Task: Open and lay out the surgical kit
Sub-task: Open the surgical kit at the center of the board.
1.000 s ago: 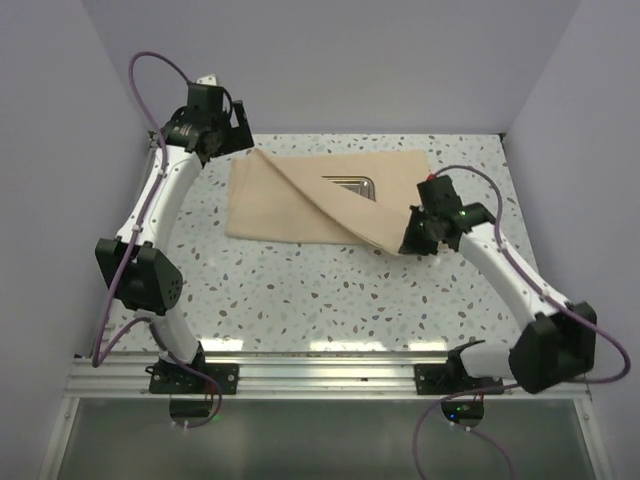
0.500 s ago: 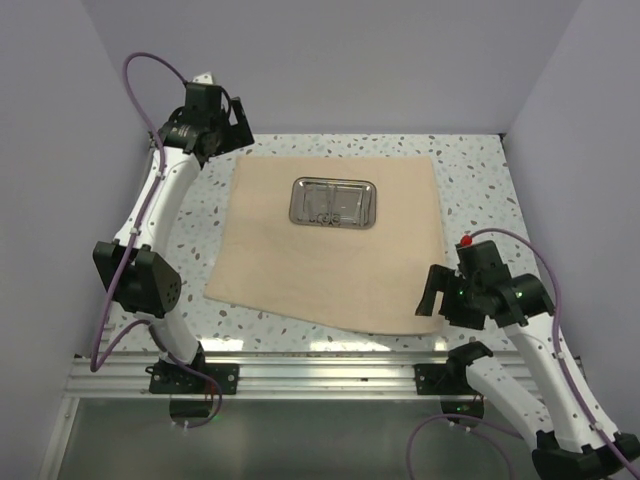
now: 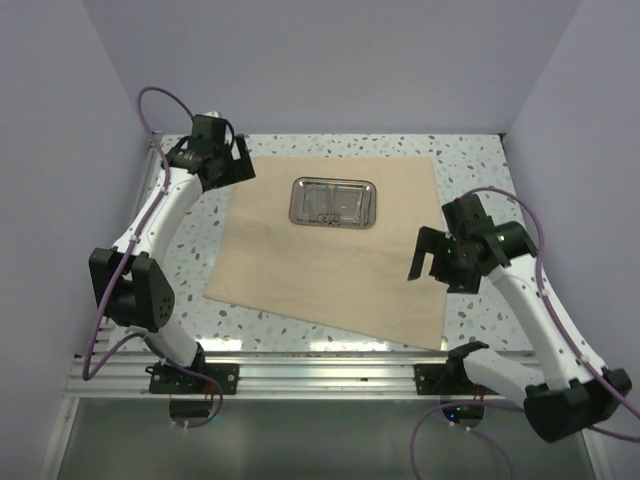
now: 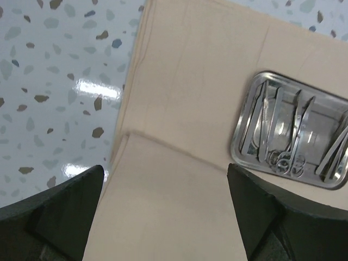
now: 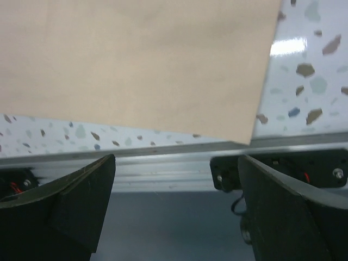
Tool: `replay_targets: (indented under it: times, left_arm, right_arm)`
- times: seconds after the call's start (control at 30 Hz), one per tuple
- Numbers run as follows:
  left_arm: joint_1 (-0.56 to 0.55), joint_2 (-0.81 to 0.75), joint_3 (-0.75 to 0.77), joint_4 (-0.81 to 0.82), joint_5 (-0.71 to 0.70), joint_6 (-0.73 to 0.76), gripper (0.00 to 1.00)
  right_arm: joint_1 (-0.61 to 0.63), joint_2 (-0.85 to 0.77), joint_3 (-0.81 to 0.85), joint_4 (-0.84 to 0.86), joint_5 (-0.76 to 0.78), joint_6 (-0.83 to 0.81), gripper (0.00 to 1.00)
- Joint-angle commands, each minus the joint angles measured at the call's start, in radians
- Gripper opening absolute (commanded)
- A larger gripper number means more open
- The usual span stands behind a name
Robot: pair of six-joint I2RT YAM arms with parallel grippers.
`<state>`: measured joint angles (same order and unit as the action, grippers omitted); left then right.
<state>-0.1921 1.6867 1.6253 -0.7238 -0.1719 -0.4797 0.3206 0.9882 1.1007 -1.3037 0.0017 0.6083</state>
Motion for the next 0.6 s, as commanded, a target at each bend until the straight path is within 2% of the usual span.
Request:
replay_targets:
  times: [0.0,0.07,0.17,0.23,0.3,0.43,0.47,0.57]
  left_arm:
    - [-0.013,-0.142,-0.135,0.043,0.017,-0.025,1.0]
    - [-0.026,-0.224,-0.247,0.055,0.031,-0.037,1.0]
    - [-0.055,-0.319,-0.363,0.029,0.057,-0.063,0.99]
    - [-0.066,-0.393,-0.456,0.001,0.057,-0.101,0.99]
    - [-0.067,-0.441,-0.558,-0.003,0.066,-0.125,1.0]
    - [-0.07,-0.505,-0.665,-0.035,0.078,-0.178,1.0]
    - [-0.073,-0.509,-0.676,-0.052,0.078,-0.187,1.0]
    - [-0.075,-0.542,-0.715,-0.118,0.046,-0.235,1.0]
  right_arm:
    - [0.0,0.236,0.153,0.209,0.015,-0.022,0.98]
    - [-0.002,0.35,0.238,0.259,0.001,-0.048,0.98]
    - [-0.008,0.565,0.46,0.357,0.001,-0.065,0.99]
    - [-0.029,0.744,0.562,0.373,0.001,-0.068,0.98]
    - [-0.043,0.873,0.736,0.373,-0.035,-0.064,0.98]
    - [-0.095,1.203,1.028,0.362,-0.077,-0.035,0.98]
    - [-0.106,1.245,1.135,0.353,-0.1,-0.025,0.98]
    - [-0.12,1.361,1.275,0.377,-0.163,-0.005,0.98]
